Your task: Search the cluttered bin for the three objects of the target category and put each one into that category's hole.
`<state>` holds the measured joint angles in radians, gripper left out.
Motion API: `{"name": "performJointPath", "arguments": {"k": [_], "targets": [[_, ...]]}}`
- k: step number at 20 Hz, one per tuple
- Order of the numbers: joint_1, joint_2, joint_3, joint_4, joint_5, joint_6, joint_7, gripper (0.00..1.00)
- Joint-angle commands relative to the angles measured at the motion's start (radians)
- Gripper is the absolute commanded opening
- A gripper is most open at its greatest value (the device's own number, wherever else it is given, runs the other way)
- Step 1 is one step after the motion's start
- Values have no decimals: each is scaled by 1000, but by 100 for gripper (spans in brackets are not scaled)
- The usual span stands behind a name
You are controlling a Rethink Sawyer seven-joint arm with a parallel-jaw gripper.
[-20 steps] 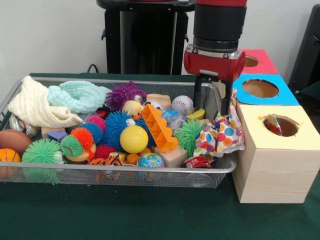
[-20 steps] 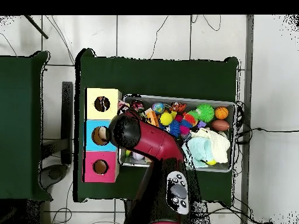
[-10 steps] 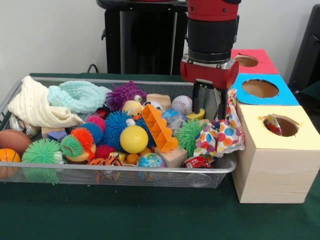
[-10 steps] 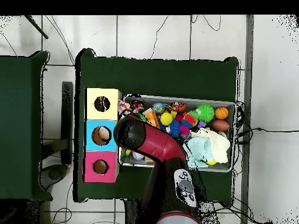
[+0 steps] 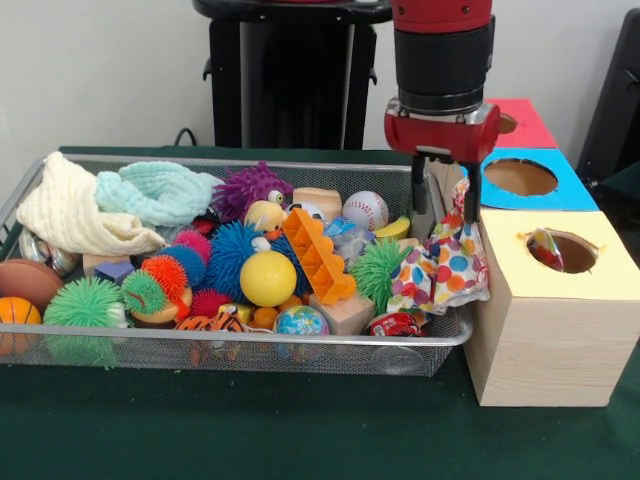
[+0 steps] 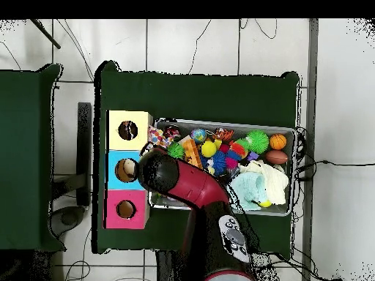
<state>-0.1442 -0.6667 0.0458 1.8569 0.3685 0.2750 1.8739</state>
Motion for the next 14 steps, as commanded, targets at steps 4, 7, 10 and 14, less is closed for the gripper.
{"name": "performJointPath", "arguments": {"k": [4, 7, 10, 14], "targets": [[-120, 62, 225, 77, -28, -202, 165, 100], [-149, 107, 251, 46, -62, -261, 152, 100], [-140, 124, 238, 24, -75, -291, 158, 100], [-118, 122, 214, 13, -67, -298, 162, 100]]}}
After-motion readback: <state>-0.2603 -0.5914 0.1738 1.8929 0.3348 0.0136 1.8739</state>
